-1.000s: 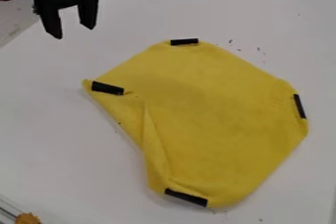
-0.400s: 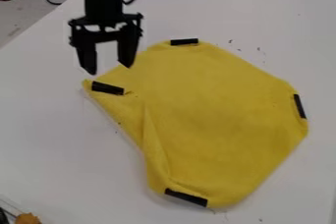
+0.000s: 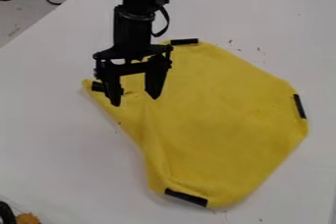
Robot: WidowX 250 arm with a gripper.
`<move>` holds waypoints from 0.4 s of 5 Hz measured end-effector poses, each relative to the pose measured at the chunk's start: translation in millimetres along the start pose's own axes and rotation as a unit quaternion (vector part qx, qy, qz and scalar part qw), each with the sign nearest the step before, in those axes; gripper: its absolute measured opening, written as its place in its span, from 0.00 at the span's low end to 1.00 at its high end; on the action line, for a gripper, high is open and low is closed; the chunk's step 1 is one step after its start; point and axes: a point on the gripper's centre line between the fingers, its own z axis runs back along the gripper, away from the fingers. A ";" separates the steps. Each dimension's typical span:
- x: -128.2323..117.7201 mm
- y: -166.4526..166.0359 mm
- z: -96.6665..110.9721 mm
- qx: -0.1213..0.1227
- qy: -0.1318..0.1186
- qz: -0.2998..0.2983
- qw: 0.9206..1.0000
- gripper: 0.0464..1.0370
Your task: Fold the cloth from bottom left to top right
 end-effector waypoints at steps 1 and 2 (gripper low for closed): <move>-7.2 -5.5 -8.1 -0.019 0.005 -0.021 1.000 0.96; -7.1 -14.4 -20.2 -0.030 0.014 -0.046 0.998 0.96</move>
